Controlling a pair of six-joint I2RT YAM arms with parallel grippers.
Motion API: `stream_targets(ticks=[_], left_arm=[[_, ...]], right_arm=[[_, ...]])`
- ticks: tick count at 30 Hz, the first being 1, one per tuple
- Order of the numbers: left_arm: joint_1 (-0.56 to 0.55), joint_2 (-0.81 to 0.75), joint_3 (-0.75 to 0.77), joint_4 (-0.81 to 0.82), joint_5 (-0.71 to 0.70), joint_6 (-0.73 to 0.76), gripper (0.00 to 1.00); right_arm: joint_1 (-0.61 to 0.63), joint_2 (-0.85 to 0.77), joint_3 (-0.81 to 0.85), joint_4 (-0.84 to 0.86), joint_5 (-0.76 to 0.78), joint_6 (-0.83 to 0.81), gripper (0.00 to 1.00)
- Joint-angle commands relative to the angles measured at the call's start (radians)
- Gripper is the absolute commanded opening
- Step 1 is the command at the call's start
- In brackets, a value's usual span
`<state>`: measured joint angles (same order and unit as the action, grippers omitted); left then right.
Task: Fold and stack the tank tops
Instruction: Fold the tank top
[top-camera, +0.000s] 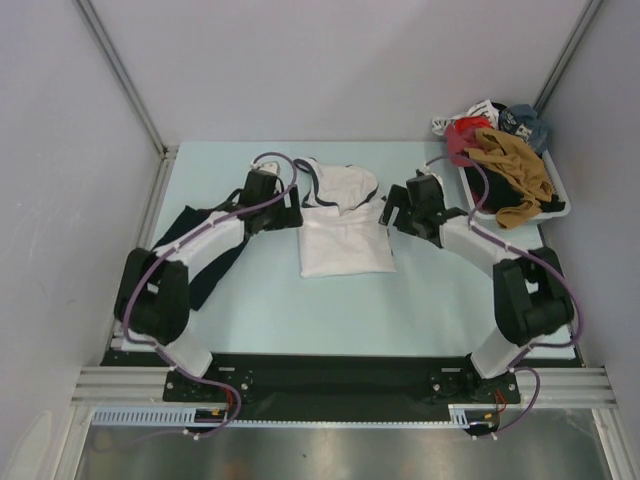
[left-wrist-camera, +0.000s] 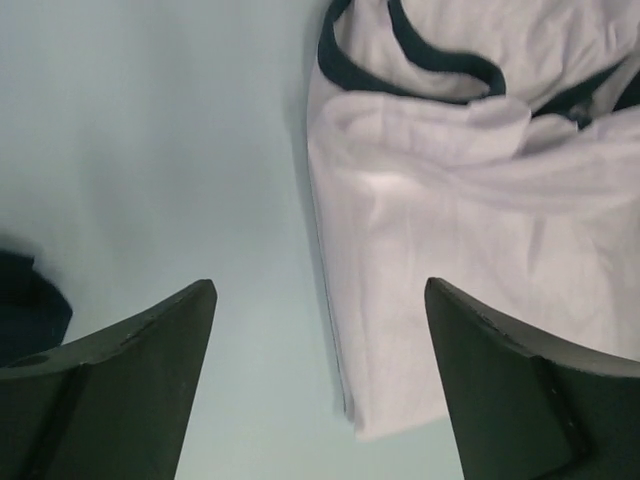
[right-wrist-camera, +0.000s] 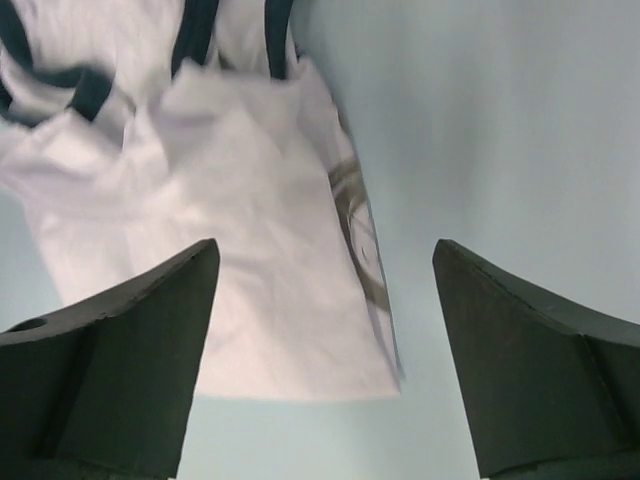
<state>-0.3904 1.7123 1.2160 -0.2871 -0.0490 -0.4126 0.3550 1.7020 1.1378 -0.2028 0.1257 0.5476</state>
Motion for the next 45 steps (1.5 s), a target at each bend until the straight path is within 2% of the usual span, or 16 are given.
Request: stream_targets(ticks=[1,5,7,10,14,25,26,30,31,35,36,37,39,42,44,45], left_arm=[[-0.045,-0.19,-0.145,0.052,0.041,-0.028,0.91],[-0.074,-0.299,-0.356,0.109,0.121,-0.1,0.91],[-0.099,-0.329,-0.401,0.138,0.149,-0.114,0.91],[-0.117,-0.324,-0.447,0.164,0.17,-0.137,0.88],[-0.12,-0.264,-0.449,0.189,0.205,-0.164,0.77],[-0.122,-0.134,-0.461,0.264,0.232,-0.195,0.74],[-0.123,-0.126,-0.463,0.27,0.232,-0.195,0.69],[-0.123,-0.089,-0.472,0.284,0.239,-0.203,0.47],[-0.123,-0.089,-0.475,0.284,0.242,-0.206,0.38],[-0.122,-0.115,-0.512,0.282,0.244,-0.21,0.39],[-0.123,-0.12,-0.516,0.282,0.241,-0.21,0.42],[-0.123,-0.121,-0.519,0.284,0.242,-0.21,0.55],[-0.123,-0.12,-0.527,0.284,0.245,-0.209,0.61],[-0.126,-0.112,-0.539,0.31,0.251,-0.215,0.54],[-0.128,-0.112,-0.549,0.318,0.259,-0.215,0.38],[-0.13,-0.117,-0.553,0.319,0.256,-0.216,0.3]], right_arm=[[-0.008,-0.164,-0.152,0.094,-0.115,-0.02,0.94],[-0.007,-0.244,-0.275,0.135,-0.267,-0.023,0.93],[-0.005,-0.265,-0.308,0.155,-0.294,-0.023,0.92],[-0.01,-0.26,-0.345,0.177,-0.311,-0.02,0.79],[-0.013,-0.199,-0.337,0.166,-0.308,-0.031,0.66],[-0.017,-0.076,-0.36,0.161,-0.277,-0.008,0.66],[-0.014,-0.07,-0.371,0.175,-0.282,-0.005,0.64],[-0.016,-0.048,-0.372,0.172,-0.304,0.006,0.37],[-0.014,-0.054,-0.375,0.168,-0.307,0.009,0.34],[-0.007,-0.128,-0.404,0.122,-0.298,0.009,0.4],[-0.007,-0.139,-0.411,0.117,-0.296,0.009,0.56],[-0.007,-0.148,-0.417,0.112,-0.293,0.009,0.64],[-0.007,-0.154,-0.427,0.111,-0.297,0.008,0.66],[-0.005,-0.134,-0.432,0.111,-0.311,0.008,0.54],[0.002,-0.133,-0.438,0.111,-0.311,0.009,0.43],[0.002,-0.137,-0.447,0.114,-0.31,0.012,0.32]])
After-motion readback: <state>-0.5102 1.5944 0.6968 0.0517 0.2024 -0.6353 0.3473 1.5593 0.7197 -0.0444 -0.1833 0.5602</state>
